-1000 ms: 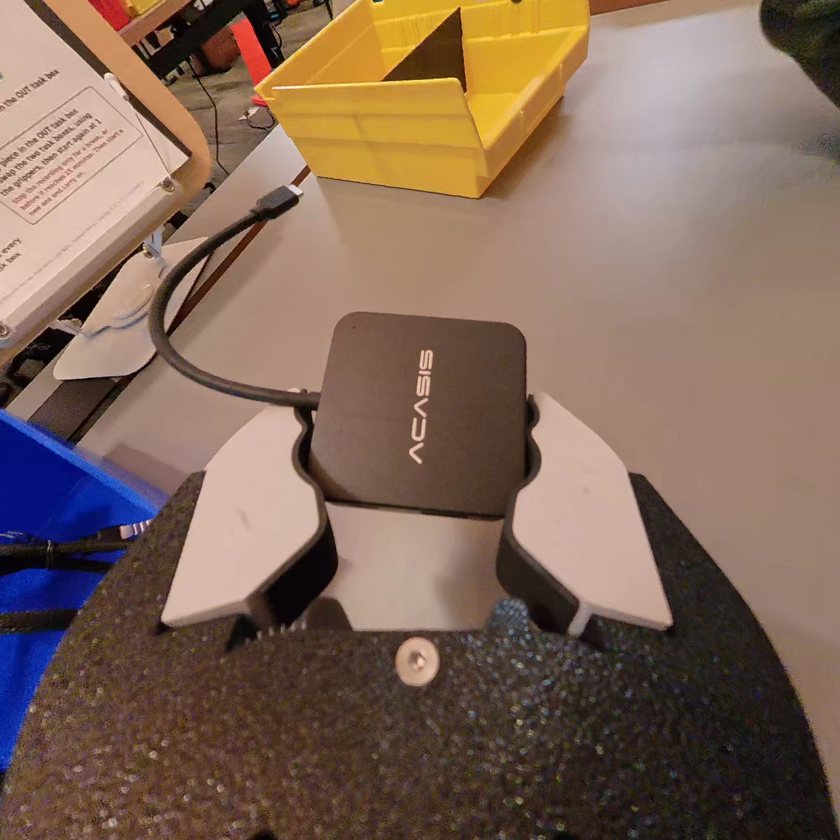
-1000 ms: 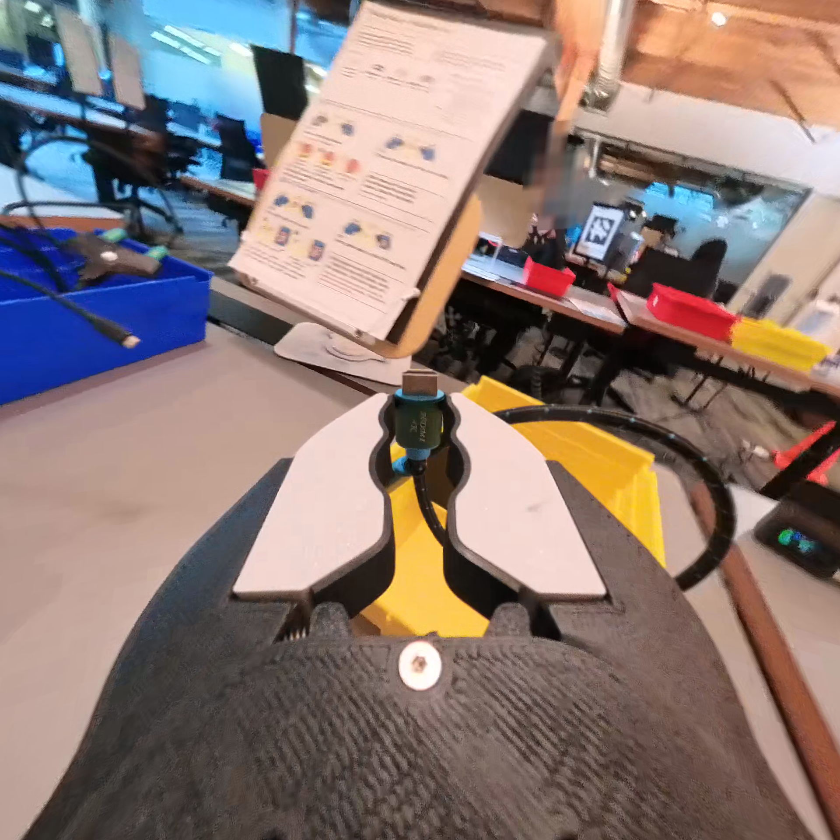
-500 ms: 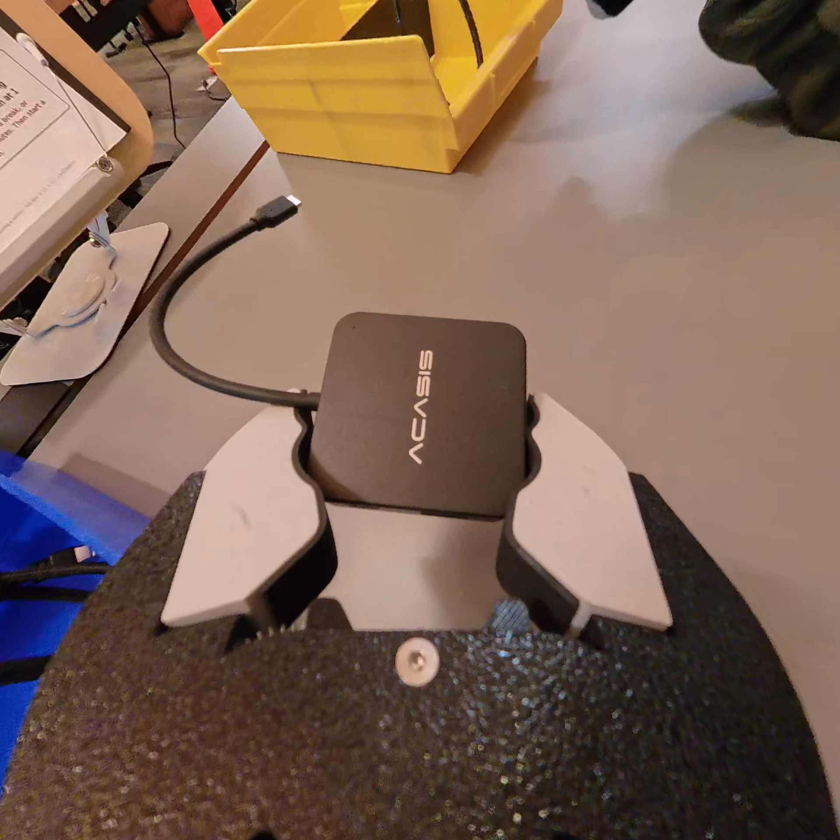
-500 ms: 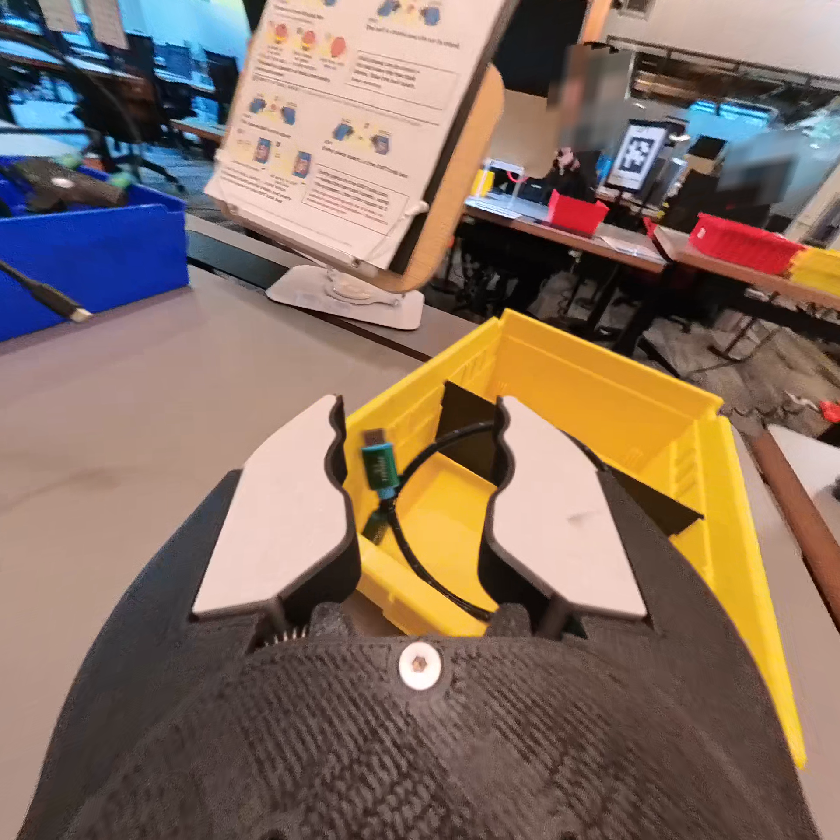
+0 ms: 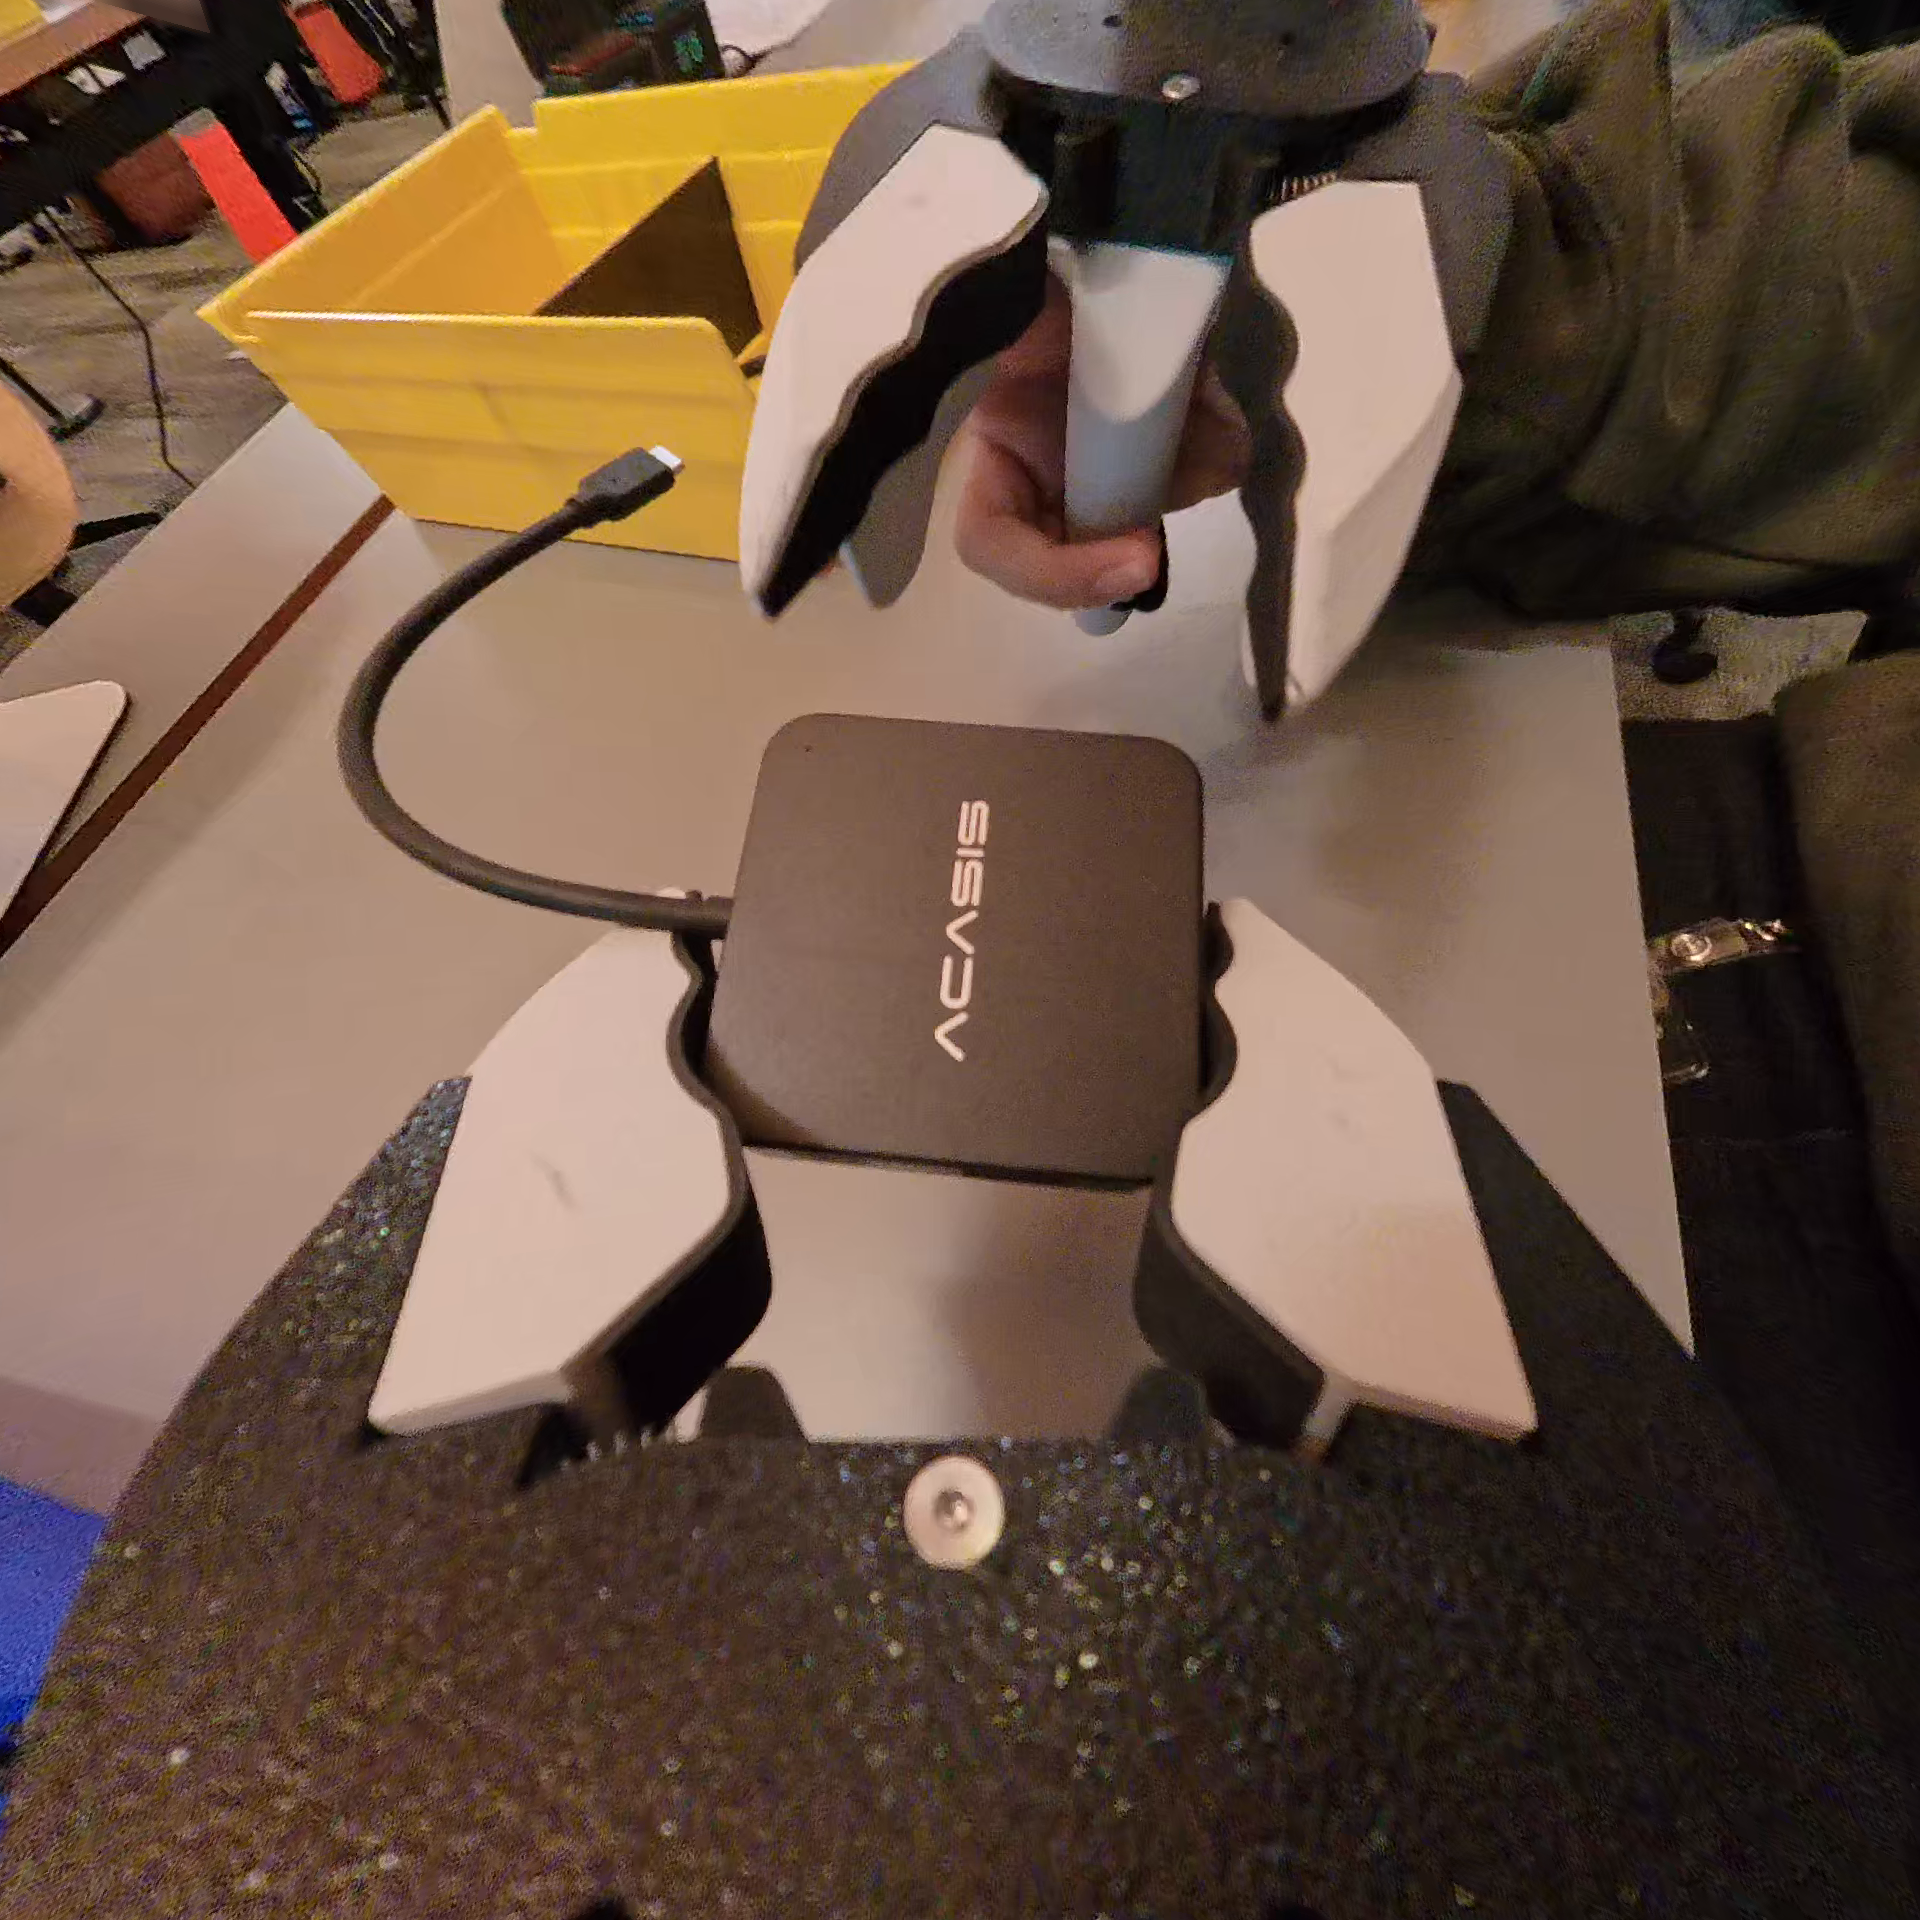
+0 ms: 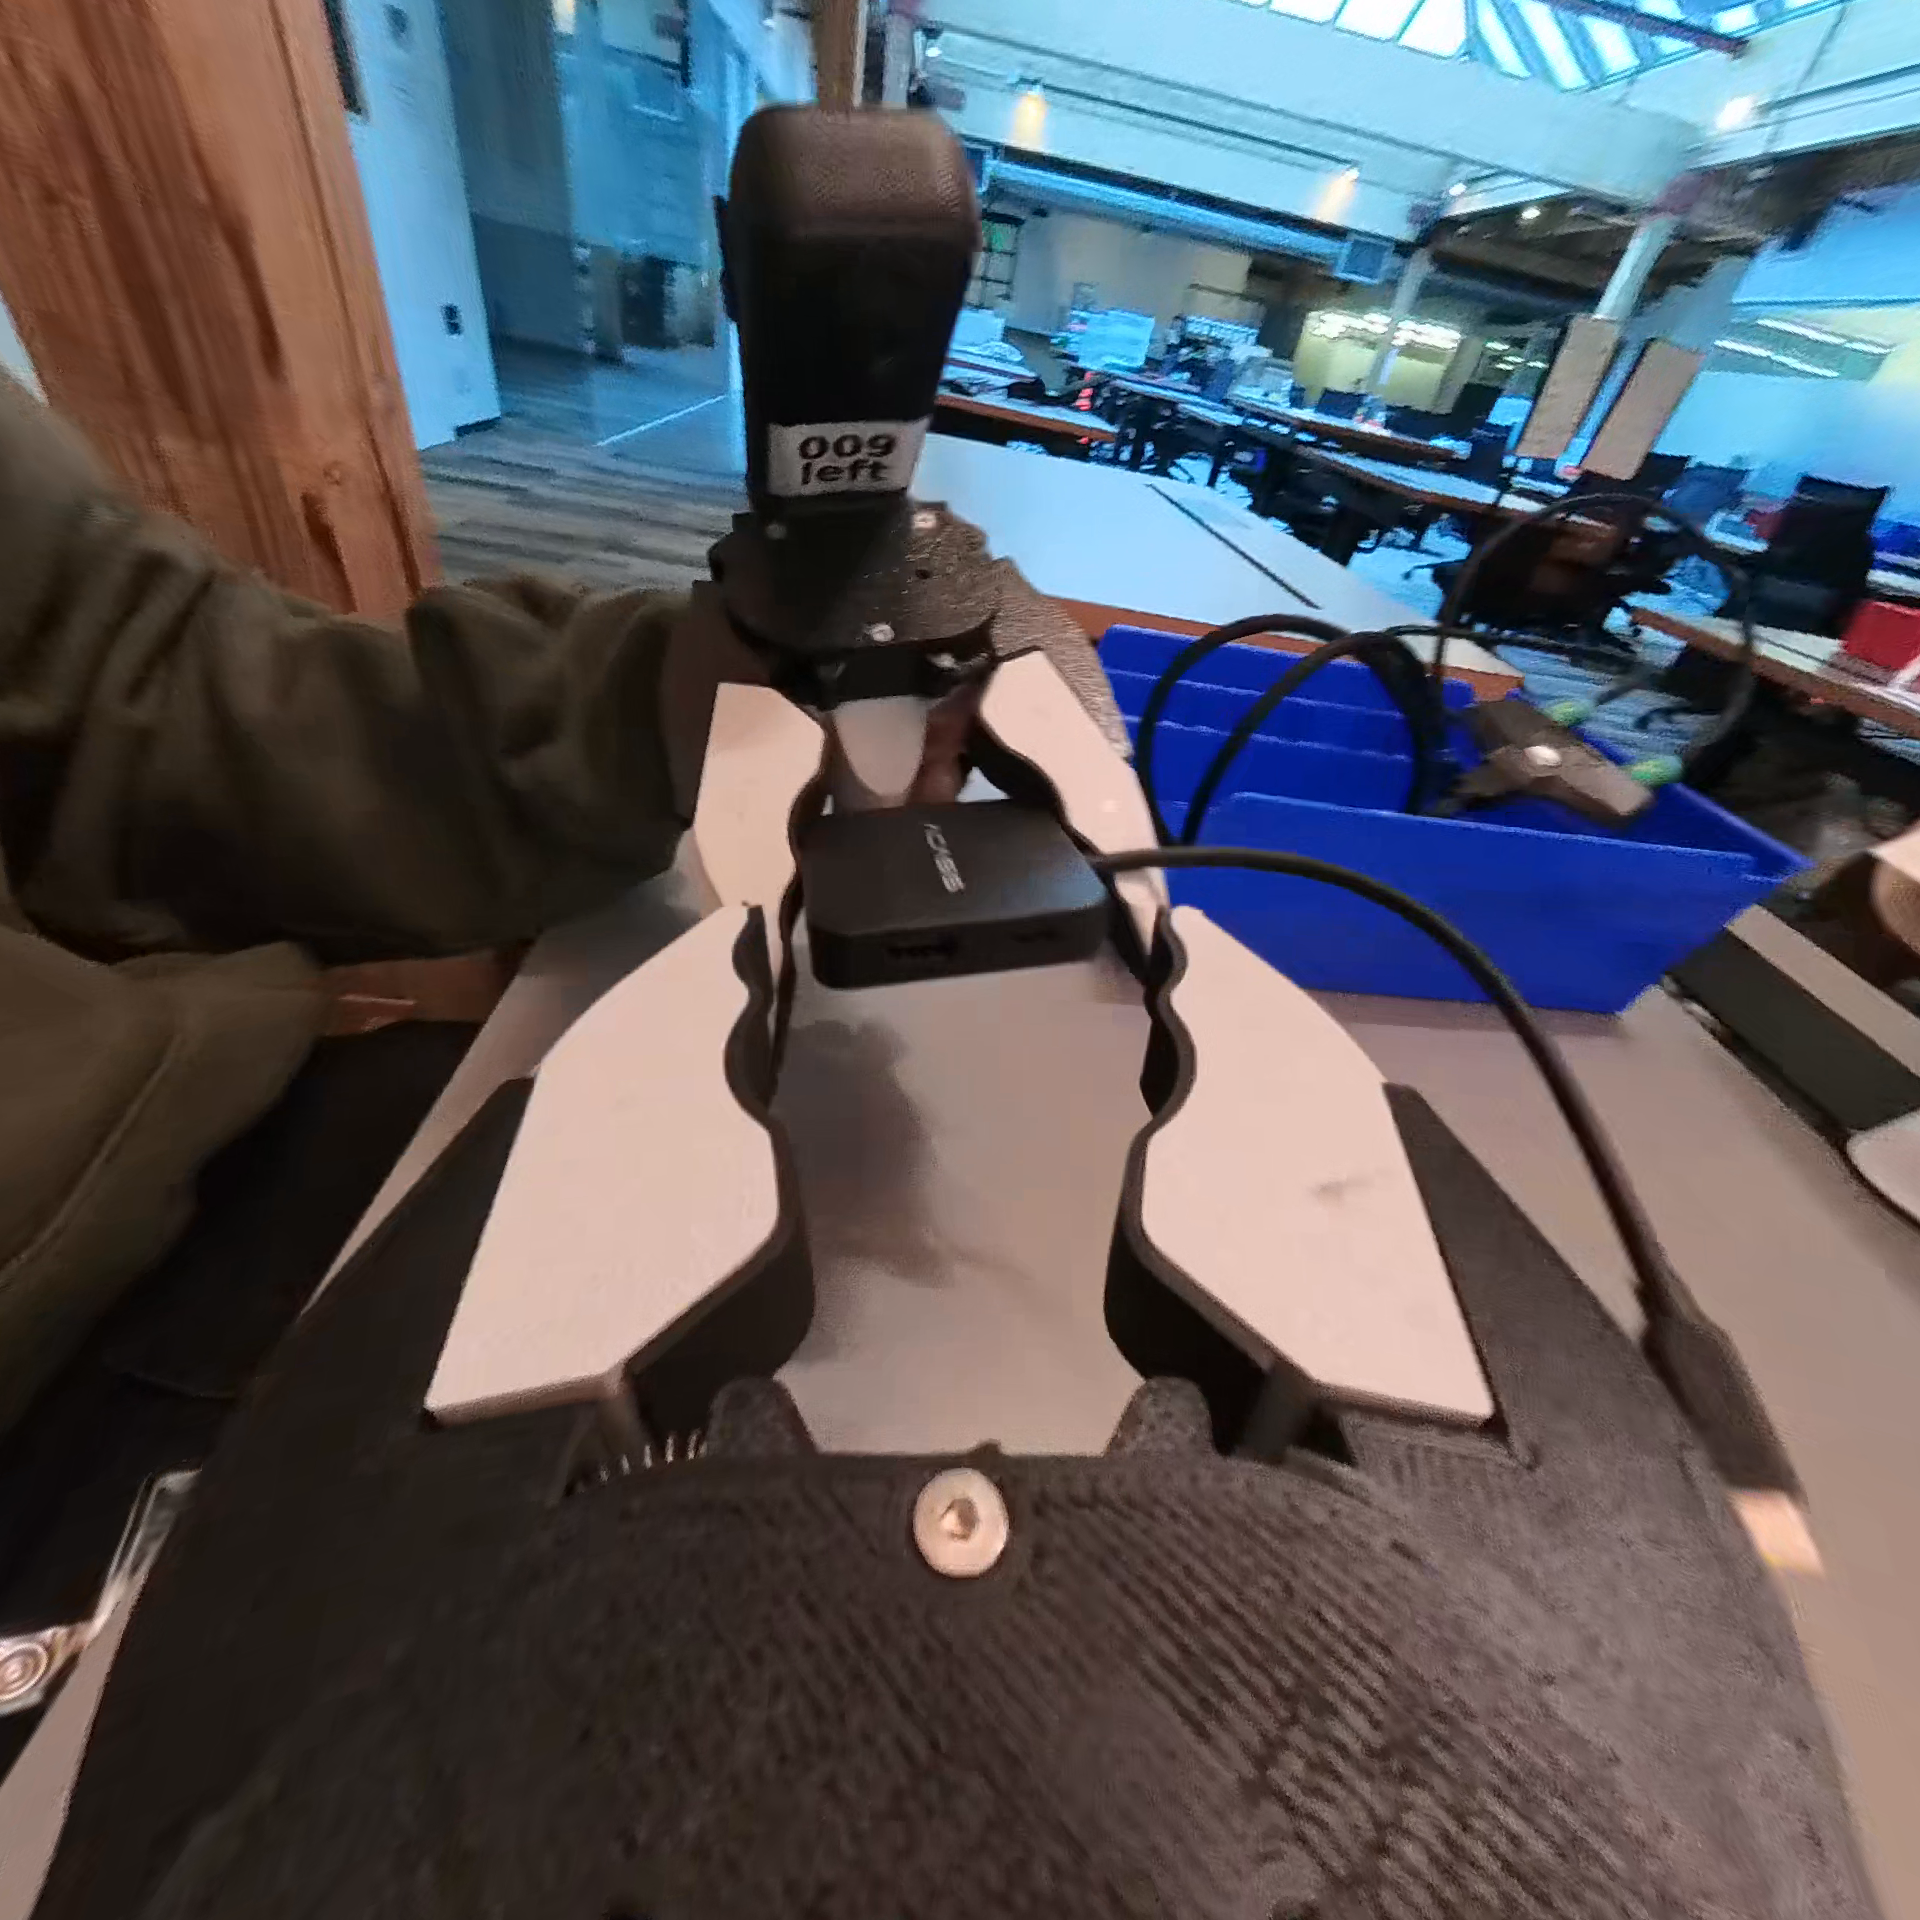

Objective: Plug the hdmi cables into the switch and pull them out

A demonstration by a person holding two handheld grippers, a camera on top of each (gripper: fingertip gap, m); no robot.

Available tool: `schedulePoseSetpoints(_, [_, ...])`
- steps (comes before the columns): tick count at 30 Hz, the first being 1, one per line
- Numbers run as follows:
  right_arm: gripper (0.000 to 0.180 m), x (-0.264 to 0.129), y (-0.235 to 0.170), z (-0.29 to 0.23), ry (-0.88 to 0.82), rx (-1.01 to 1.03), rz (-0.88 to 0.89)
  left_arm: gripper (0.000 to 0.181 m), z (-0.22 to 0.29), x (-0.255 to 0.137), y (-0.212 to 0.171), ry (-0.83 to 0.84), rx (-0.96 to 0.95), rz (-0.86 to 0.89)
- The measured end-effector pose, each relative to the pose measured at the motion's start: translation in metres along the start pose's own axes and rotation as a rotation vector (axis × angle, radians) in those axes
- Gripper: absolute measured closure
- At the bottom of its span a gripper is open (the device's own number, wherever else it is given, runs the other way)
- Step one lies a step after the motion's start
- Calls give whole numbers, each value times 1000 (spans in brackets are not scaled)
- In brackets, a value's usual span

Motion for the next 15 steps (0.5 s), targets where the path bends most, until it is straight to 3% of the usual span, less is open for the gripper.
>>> schedulePoseSetpoints(10, [112, 18, -13, -12, 18, -38, -18, 93, 9, 7, 1, -60, 17, -6])
schedulePoseSetpoints(15, [112, 10, -2, -6, -25, -86, -23, 92, 3, 6, 9, 14, 2, 71])
Point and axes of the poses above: each gripper's, where its closed fingertips meet, x out along the fingers, y out of its top, z = x × y across the jaws, the point moved 5 cm from there along -x, back along the fingers, and after that the axes turned 5 degrees about -y, right-handed, at the moved point
